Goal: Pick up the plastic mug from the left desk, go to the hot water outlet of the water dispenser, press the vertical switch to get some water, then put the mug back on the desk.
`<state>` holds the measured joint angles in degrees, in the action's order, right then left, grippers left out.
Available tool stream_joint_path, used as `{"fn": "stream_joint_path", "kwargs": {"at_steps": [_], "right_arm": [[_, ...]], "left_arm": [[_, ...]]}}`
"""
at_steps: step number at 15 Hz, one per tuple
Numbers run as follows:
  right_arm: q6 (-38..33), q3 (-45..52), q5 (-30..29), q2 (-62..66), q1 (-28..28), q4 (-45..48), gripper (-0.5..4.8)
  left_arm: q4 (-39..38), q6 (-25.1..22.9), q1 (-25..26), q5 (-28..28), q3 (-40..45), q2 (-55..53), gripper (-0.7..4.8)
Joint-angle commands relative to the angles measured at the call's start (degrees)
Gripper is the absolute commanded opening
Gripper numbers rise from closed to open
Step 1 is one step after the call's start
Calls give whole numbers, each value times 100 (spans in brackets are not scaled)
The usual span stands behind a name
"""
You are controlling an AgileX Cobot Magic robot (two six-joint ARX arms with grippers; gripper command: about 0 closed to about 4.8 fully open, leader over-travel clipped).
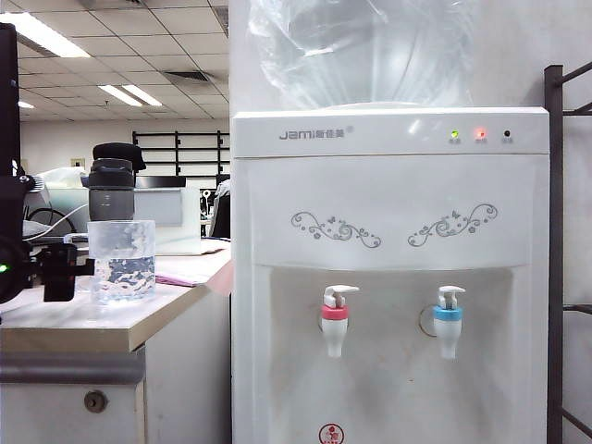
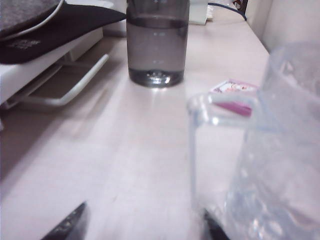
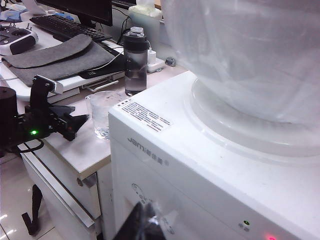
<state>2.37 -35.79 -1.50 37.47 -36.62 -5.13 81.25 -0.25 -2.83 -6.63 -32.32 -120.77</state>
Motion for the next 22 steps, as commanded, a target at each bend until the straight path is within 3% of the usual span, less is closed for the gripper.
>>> {"fn": "stream_joint_path", "kwargs": {"at_steps": [1,4,7,10,14,15,16,17,18,19,22], "right_arm": [[-31,-11,9,-9,0,61,-5],[-31,-11,7,-9,0,61,-5],[-31,-11,7,-9,0,61,-5],[-31,-11,7,-9,0,61,-5],[-31,391,-4,-686,-2,-52,-5],[-31,863,-11,-1576,4,-144,-5],[-33,1126,-26,-2225,175,-319,-5],[-31,1154,-367,-2474,1093,-514,-5],[-31,1156,-376,-2522,1379,-553,-5],[-31,1207,-264,-2664,2068,-553,-5],[-31,1497,-229,-3018,2461,-538,-5]], "left_arm": [[190,133,-9,273,299,358,290],[199,111,-133,297,990,935,290],[199,-142,-179,269,2264,2726,290],[39,-140,-179,284,2476,3001,290],[-2330,-127,-212,282,2551,5106,290],[-3239,-127,-212,286,2608,6376,290],[-3539,-127,-212,299,2608,7226,290],[-3541,-127,-208,282,2612,7960,290],[-3534,-127,-208,282,2621,8159,290],[-3536,-127,-210,289,2708,8776,290],[-3569,-127,-210,282,2822,9626,290]]}}
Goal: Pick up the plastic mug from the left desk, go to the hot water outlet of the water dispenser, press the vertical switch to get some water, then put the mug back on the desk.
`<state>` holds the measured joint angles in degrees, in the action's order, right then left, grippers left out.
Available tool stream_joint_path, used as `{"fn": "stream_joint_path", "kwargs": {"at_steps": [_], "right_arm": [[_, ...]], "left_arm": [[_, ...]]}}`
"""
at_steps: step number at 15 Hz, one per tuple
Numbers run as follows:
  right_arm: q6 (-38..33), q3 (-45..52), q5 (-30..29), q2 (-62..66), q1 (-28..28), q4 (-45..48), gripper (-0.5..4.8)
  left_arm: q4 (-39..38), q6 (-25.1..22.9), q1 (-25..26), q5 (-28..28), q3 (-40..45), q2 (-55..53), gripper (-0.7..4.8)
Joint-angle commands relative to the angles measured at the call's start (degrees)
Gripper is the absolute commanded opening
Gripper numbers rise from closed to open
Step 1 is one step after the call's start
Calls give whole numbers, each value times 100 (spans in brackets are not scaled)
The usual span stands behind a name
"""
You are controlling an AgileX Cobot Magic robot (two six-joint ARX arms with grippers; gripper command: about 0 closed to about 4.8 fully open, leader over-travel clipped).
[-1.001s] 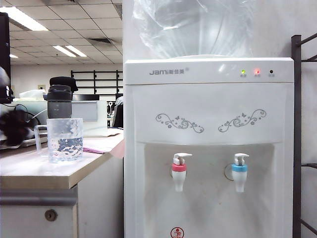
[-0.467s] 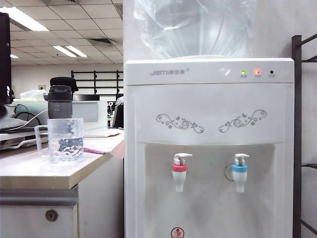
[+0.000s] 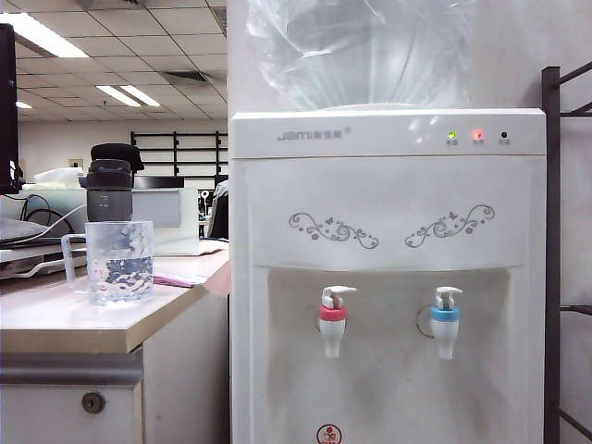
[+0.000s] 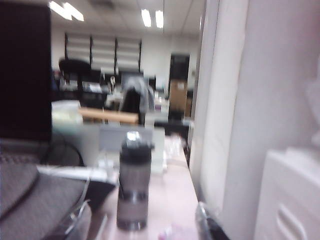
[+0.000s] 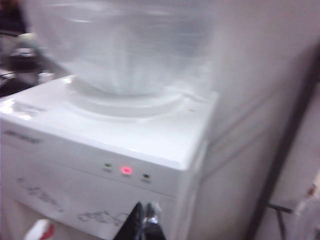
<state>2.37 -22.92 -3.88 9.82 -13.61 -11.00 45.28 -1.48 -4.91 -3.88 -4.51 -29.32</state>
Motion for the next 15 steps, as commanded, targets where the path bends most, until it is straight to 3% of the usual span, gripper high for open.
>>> {"fn": "stream_joint_path", "kwargs": {"at_steps": [1,3,8,12,13,15], "right_arm": [[-31,330,11,-431,219,24,-5],[-31,407,11,-737,295,-378,-5],[-31,680,-9,-964,297,-404,-5],[-31,1091,-13,-964,409,-378,-5],[-31,1237,-11,-964,483,-380,-5],[-31,1569,-11,-964,726,-400,-5]], "left_arm": [[15,-4,-2,7,42,723,290],[-105,-4,-2,7,42,1346,290],[-459,-4,-2,9,42,2586,290],[-380,-4,-4,9,35,2916,290],[-704,-4,-4,9,35,2916,290],[-2850,-4,-2,35,44,2916,290]]}}
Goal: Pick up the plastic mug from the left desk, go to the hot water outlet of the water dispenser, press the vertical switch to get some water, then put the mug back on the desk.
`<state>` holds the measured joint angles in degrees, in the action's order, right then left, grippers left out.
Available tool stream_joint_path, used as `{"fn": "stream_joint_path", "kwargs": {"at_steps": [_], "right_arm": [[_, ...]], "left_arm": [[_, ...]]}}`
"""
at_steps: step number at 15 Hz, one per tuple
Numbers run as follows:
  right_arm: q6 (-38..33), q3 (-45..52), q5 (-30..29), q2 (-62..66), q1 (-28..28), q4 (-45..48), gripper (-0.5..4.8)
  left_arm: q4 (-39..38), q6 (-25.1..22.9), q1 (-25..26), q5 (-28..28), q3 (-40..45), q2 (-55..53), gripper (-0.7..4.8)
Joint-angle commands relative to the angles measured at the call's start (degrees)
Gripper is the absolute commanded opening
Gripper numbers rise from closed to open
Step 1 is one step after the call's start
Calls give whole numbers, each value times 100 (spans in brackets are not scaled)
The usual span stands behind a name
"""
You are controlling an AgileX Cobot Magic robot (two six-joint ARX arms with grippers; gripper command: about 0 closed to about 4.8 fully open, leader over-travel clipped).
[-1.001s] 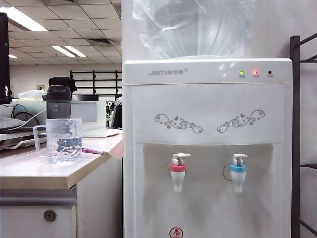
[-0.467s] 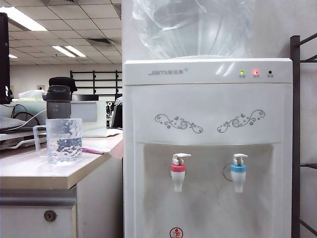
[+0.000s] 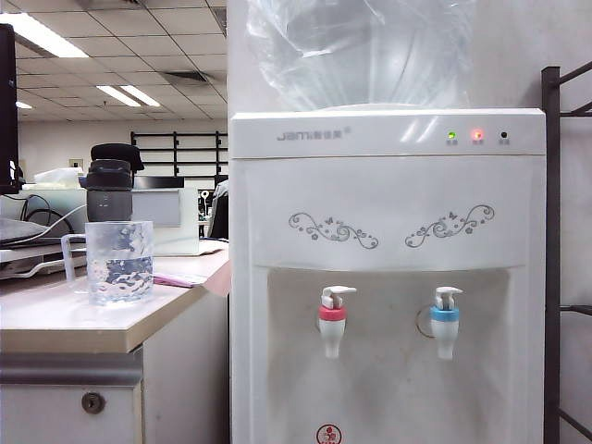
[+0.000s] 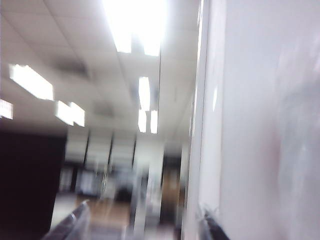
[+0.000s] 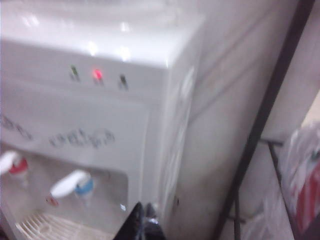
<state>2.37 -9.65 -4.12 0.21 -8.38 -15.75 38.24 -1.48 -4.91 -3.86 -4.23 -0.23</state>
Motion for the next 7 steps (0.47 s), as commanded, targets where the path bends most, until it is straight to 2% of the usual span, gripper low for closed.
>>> {"fn": "stream_joint_path", "kwargs": {"at_steps": [1,2,4,6,7], "right_arm": [[-31,319,13,-4,267,50,-5],[-33,509,13,-4,393,55,-5],[-31,730,13,-4,448,59,-5],[-42,772,17,-4,490,195,-5],[-42,944,15,-4,669,664,-5]], "left_arm": [[-2736,-4,-2,20,15,7,290],[-3558,-4,0,109,98,7,290],[-3335,-4,0,111,367,7,290],[-3499,-4,20,111,380,9,290],[-3602,-4,1025,264,380,9,290]]}}
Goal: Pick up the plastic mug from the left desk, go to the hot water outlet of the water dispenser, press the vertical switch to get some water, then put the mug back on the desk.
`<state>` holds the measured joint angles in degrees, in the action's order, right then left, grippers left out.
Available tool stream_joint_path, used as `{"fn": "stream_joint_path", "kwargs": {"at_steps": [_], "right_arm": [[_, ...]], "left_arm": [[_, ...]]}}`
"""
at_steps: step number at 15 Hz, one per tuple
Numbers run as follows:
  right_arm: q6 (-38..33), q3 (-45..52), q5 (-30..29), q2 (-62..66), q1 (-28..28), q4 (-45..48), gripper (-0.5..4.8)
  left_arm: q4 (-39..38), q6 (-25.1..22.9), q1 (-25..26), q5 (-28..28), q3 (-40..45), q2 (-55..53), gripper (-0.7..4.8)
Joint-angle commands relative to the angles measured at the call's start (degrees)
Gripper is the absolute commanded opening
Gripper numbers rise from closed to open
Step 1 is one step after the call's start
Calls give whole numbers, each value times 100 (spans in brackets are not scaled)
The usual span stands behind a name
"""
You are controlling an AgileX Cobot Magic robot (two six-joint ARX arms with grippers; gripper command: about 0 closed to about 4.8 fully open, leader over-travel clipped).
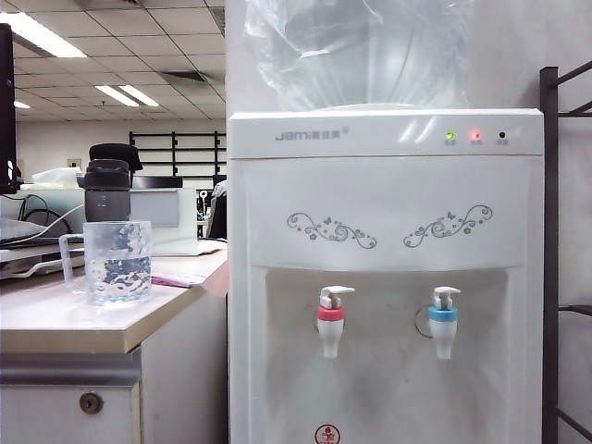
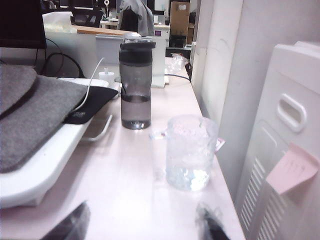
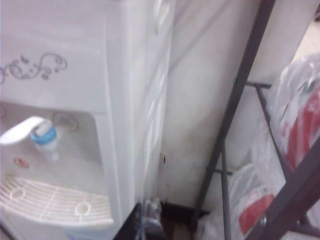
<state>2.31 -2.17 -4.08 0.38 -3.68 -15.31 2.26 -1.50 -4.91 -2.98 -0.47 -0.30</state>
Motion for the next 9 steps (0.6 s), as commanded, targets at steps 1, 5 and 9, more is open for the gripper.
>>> {"fn": "stream_joint_path", "kwargs": {"at_steps": [1,5,9], "right_arm": [[-35,197,52,-24,319,616,-5],[-35,192,37,-22,260,614,-5],[-35,192,33,-24,264,614,-5]], "left_arm": [[-321,-2,1279,1373,2,15,290],[-273,-2,1281,291,2,15,290],[-345,-2,-7,-175,2,15,290]]}}
